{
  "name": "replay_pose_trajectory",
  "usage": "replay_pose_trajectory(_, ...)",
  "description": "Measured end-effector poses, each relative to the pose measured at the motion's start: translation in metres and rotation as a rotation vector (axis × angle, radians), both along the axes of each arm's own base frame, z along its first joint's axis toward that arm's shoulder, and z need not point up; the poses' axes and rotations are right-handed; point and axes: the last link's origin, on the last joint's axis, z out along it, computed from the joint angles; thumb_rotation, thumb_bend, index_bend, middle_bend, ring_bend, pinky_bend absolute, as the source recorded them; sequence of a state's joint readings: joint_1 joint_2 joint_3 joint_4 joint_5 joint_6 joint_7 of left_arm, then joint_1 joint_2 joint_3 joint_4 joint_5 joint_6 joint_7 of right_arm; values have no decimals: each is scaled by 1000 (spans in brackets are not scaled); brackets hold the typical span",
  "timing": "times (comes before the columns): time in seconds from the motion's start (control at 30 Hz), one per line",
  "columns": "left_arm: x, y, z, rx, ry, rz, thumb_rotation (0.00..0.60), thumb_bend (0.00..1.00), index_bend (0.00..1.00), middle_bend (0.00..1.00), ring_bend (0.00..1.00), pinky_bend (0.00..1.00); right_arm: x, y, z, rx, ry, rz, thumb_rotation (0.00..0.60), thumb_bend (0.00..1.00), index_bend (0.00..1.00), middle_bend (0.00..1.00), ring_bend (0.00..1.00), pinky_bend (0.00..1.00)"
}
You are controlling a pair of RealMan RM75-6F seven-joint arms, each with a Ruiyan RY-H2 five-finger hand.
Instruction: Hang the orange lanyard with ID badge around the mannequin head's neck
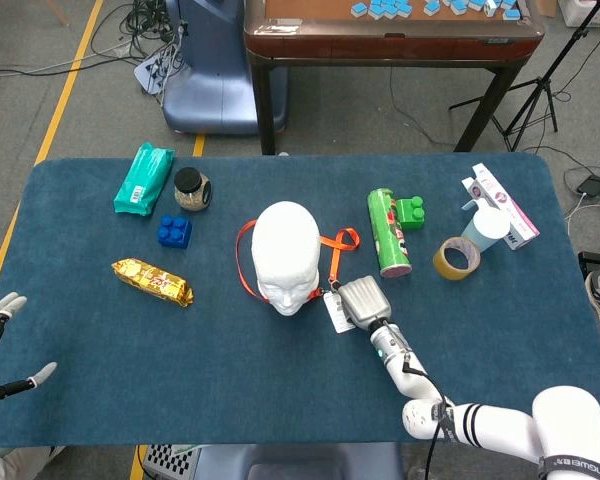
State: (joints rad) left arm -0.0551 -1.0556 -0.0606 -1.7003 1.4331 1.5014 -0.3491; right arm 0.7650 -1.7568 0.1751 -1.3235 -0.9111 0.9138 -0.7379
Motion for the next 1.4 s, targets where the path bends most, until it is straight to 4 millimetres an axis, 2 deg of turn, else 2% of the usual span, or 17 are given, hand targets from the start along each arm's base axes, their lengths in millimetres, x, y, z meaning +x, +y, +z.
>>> replay_pose_trajectory(0.27,2,-3,-2,-13,0,-13,600,136,129,71,28,113,2,18,0,55,-5,24,600,731,285,1000,1000,1000)
replay_pose_trajectory(0.7,5,-5,-6,-23,-10,-24,600,136,135,71,27,113,14,83,16,212,-54,101,600,731,285,1000,1000,1000)
replay_pose_trajectory(0.8,5,-5,-7,-24,-16,-27,600,136,135,71,28,113,13,89,22,210,-56,119,600,731,285,1000,1000,1000)
replay_pose_trajectory(1.07,7,-6,-8,-26,-23,-38,600,136,136,71,27,113,6,74,28,125,-44,111,600,731,285,1000,1000,1000)
replay_pose_trajectory(1.2,7,-8,-6,-23,-25,-37,600,136,136,71,27,113,3,61,22,91,-29,85,600,731,285,1000,1000,1000)
replay_pose_trajectory(1.4,5,-10,-5,-20,-26,-33,600,136,142,71,28,113,7,54,7,90,-23,74,600,731,285,1000,1000,1000)
